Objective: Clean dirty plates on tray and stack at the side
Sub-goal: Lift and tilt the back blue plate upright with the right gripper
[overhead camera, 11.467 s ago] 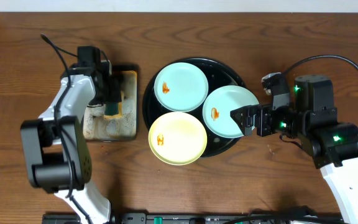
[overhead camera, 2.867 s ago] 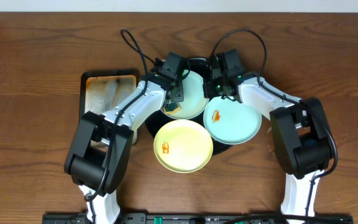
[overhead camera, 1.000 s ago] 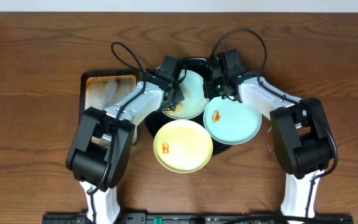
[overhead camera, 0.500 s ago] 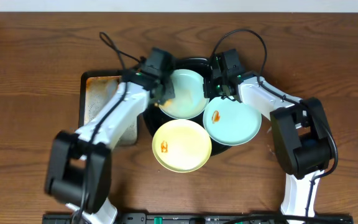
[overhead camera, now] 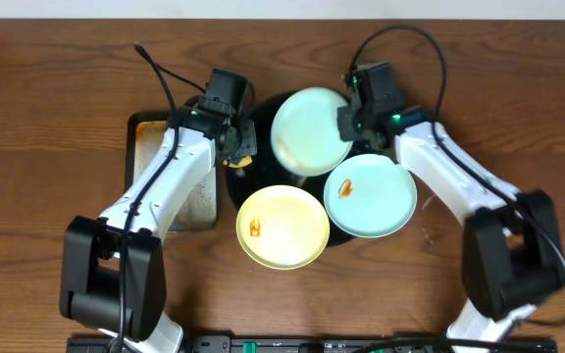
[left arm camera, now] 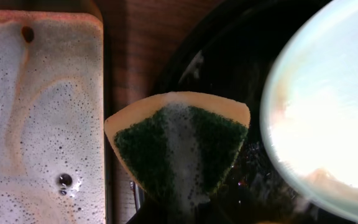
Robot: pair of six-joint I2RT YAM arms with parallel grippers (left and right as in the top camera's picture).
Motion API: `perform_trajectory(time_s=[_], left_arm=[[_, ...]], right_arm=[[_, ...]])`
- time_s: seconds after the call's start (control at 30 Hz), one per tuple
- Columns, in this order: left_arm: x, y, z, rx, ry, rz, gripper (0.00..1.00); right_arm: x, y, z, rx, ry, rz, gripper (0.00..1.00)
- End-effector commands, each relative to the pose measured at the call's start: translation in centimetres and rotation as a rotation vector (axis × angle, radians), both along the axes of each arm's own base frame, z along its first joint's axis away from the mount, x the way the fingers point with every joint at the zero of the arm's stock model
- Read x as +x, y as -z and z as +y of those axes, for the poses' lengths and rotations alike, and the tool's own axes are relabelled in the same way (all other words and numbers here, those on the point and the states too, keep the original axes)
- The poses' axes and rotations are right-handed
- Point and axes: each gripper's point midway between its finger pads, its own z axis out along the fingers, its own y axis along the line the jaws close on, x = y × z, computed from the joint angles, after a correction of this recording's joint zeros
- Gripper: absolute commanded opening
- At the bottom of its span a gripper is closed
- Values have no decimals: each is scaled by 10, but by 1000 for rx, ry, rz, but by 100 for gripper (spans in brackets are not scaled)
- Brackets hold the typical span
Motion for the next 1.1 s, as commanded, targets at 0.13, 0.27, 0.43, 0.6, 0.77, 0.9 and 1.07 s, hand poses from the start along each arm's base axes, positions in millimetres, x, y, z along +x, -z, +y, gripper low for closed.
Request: perform_trajectory(time_s=[0.13, 0.27, 0.43, 0.6, 0.77, 0.9, 1.07], left_arm=[[0, 2, 3, 31, 39, 1, 9], [-1, 2, 4, 32, 39, 3, 9], [-1, 2, 4, 32, 39, 2, 11], [-1, 2, 4, 32, 39, 3, 11], [-1, 2, 4, 32, 39, 2, 11], [-1, 2, 4, 32, 39, 2, 11], [-1, 2, 3, 32, 39, 2, 11]], right_arm=[[-3, -52, -8, -382, -67, -205, 1], [-5, -80, -6, -650, -54, -322, 1], [-9, -113, 6, -857, -51, -432, 1], [-15, -135, 11, -970, -15, -487, 1], [-19, -139, 19, -1001, -40, -498, 1], [-19, -139, 19, -1002, -39, -498, 1], [-20, -136, 18, -951, -3, -501, 1]])
